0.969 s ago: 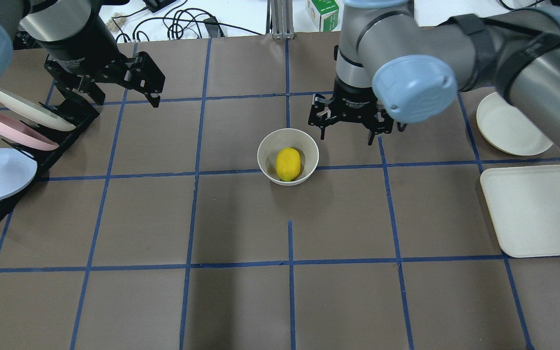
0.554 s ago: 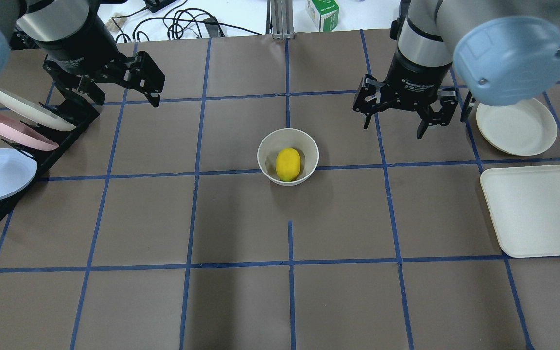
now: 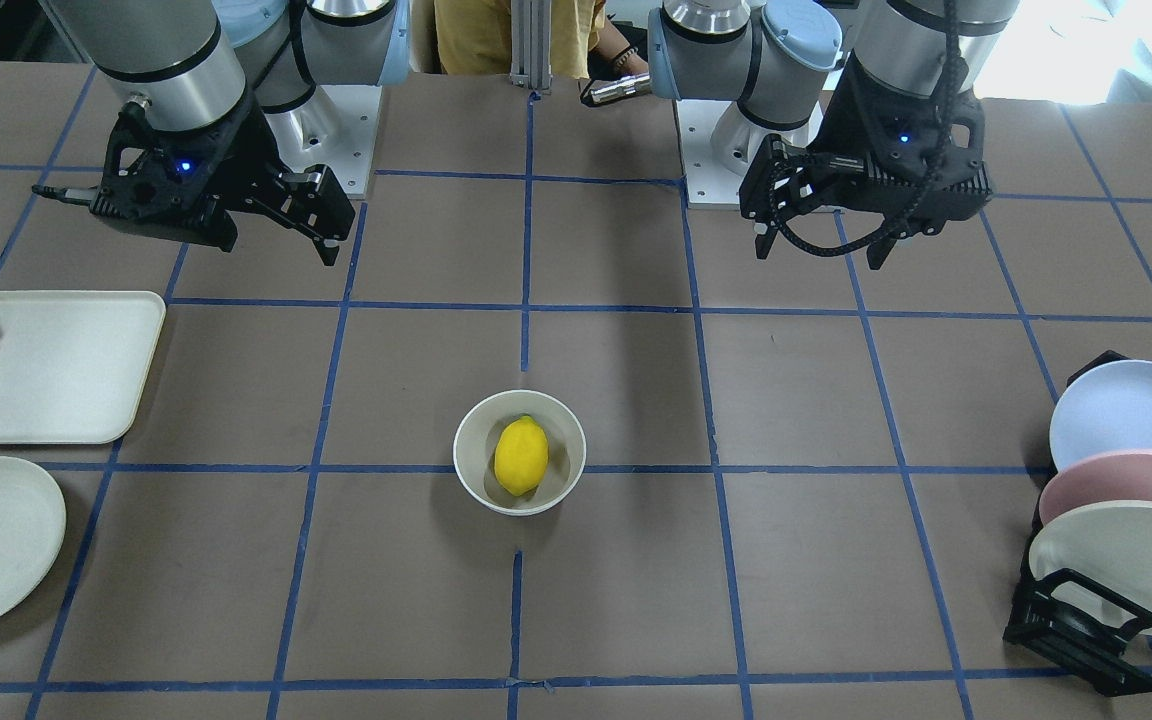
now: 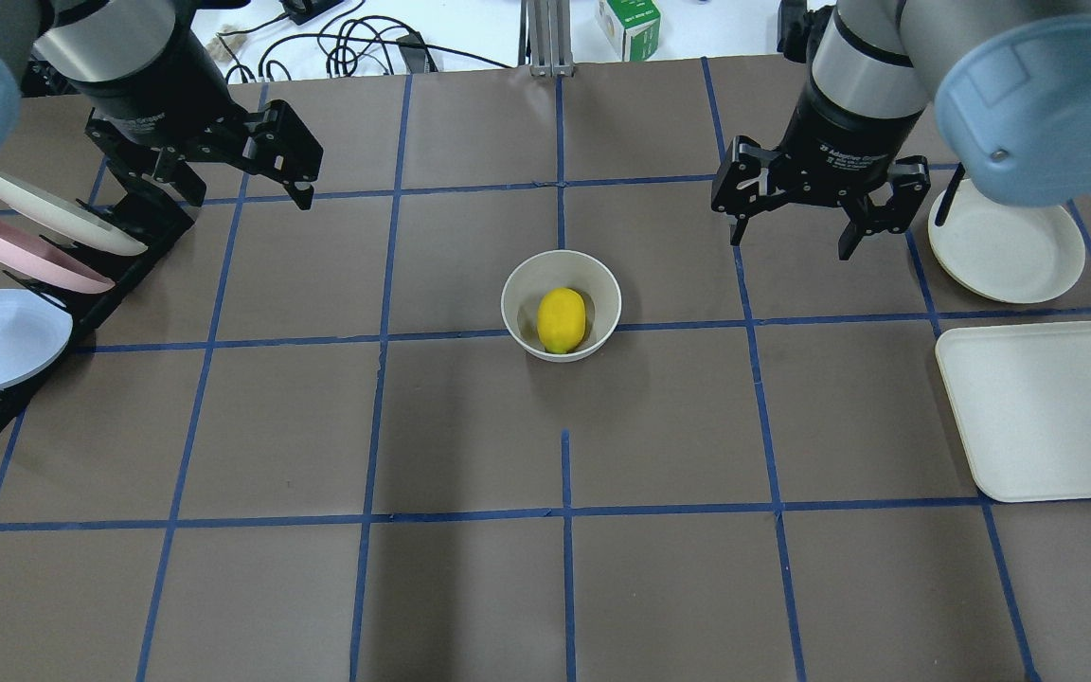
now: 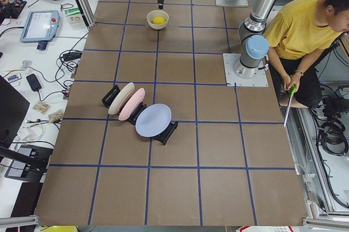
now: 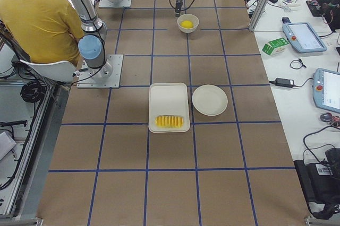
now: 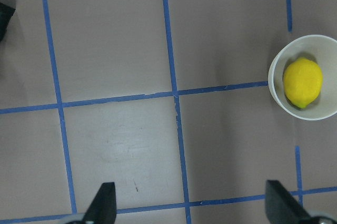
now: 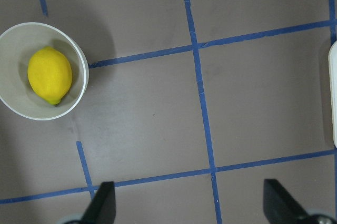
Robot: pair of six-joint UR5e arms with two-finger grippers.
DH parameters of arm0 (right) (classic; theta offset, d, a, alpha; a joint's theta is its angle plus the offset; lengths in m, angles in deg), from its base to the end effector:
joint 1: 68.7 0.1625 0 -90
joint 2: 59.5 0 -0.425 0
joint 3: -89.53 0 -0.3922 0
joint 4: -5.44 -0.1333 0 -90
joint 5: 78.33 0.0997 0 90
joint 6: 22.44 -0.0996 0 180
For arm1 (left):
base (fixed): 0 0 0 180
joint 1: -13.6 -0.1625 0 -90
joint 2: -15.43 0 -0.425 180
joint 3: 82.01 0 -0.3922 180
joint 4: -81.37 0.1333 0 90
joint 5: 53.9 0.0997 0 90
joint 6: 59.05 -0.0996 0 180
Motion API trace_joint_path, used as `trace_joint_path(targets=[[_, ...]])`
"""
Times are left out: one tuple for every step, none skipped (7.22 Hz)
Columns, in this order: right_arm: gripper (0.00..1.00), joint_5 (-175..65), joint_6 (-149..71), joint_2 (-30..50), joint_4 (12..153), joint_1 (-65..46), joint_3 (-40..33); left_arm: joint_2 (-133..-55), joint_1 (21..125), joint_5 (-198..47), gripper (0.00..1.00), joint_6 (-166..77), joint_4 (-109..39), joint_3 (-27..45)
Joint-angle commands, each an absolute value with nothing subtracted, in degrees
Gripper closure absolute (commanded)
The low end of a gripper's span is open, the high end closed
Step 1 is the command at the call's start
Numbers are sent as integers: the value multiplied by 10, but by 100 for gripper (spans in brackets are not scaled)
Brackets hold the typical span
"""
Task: Place bowl and put lemon in it
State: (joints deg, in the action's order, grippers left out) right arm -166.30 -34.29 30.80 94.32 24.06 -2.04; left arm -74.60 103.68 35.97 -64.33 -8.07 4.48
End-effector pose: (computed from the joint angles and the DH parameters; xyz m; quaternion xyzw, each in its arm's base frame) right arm 0.1600 -0.4782 0.4752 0.0796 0.9965 0.0229 0.0149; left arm -0.1342 -0.4980 0.5190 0.0468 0.9983 -0.0353 0.0005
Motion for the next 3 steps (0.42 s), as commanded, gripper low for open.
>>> trace_joint_path(targets=[[0, -1665, -338, 316, 937, 240, -21, -748, 1037, 359, 0, -642, -81, 45], [0, -1666, -326, 316, 939, 240, -21, -747, 1037, 359, 0, -642, -81, 45], [0, -1680, -318, 316, 939, 239, -21, -748, 1037, 359, 0, -642, -81, 45]])
